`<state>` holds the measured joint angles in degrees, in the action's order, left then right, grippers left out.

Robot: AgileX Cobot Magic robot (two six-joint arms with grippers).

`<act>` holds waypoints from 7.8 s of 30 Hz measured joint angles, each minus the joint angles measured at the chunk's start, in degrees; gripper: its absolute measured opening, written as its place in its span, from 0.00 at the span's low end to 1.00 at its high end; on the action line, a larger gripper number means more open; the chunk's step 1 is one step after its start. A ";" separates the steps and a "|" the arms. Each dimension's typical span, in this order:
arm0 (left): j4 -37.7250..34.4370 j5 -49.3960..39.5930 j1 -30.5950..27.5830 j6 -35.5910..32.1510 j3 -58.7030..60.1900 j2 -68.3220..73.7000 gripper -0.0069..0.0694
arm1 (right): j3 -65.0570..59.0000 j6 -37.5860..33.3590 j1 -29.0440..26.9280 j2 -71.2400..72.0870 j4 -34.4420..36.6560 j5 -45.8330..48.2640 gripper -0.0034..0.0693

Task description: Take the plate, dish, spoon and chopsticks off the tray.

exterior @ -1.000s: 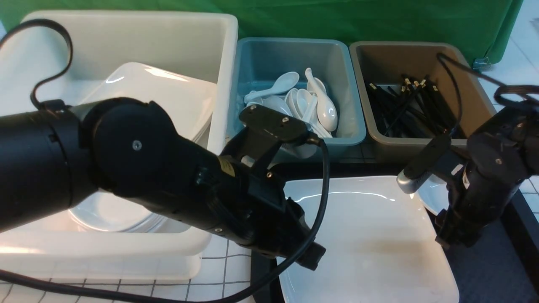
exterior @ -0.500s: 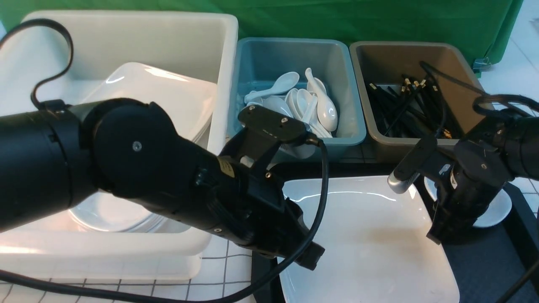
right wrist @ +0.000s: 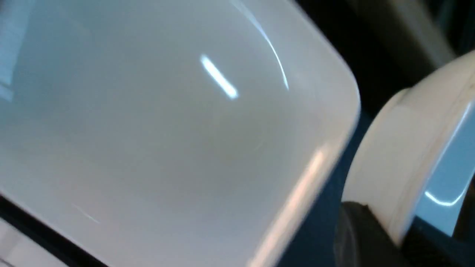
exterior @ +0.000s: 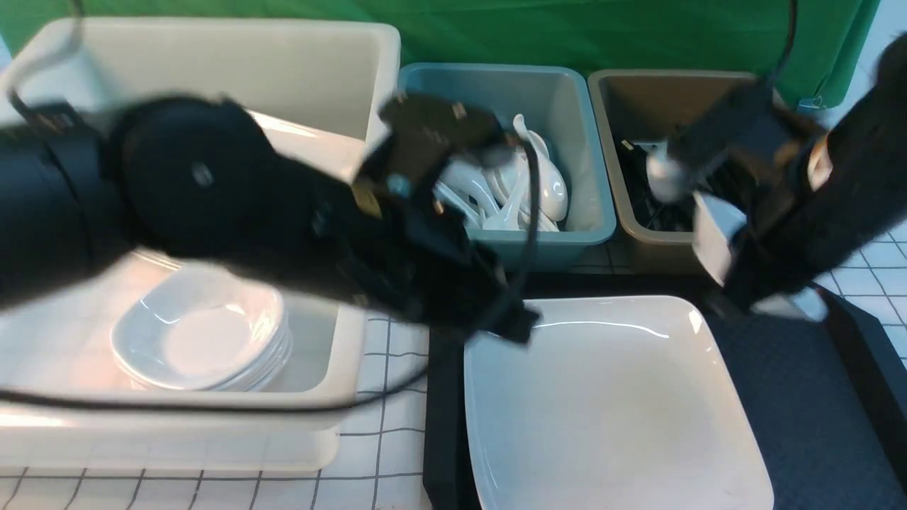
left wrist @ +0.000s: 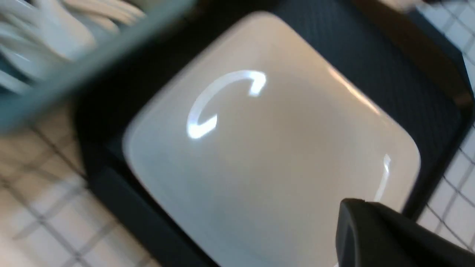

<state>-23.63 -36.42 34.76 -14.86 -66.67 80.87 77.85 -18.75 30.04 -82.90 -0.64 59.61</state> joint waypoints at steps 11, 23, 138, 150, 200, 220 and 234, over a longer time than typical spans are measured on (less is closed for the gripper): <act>4.29 -12.12 -27.87 1.57 -5.65 -12.95 0.09 | 20.61 -13.62 12.52 -8.85 26.74 -5.55 0.10; 4.47 -17.82 -50.21 0.20 6.91 -28.72 0.09 | 50.14 -9.42 25.11 -43.45 17.32 -6.67 0.11; 14.78 -9.55 -27.57 10.88 2.82 -13.94 0.09 | 23.90 -9.24 -21.45 -6.92 35.35 2.83 0.10; -0.28 -10.93 -48.96 4.02 1.87 -14.77 0.09 | 48.43 -1.62 -5.25 -28.93 38.09 -14.42 0.10; -1.77 -8.80 -50.09 -5.55 1.87 -13.86 0.09 | 52.27 1.46 8.10 -56.91 38.79 -52.81 0.47; -1.82 -9.22 -50.09 -5.55 1.87 -12.47 0.09 | 52.65 2.06 2.98 -48.09 36.36 -29.67 0.36; -1.54 -10.38 -36.50 -5.94 1.87 -3.76 0.09 | 50.50 2.55 -5.57 -21.16 9.96 8.88 0.05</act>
<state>-25.17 -46.79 -1.74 -20.79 -64.80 77.11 128.35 -16.20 24.46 -104.06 9.32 68.50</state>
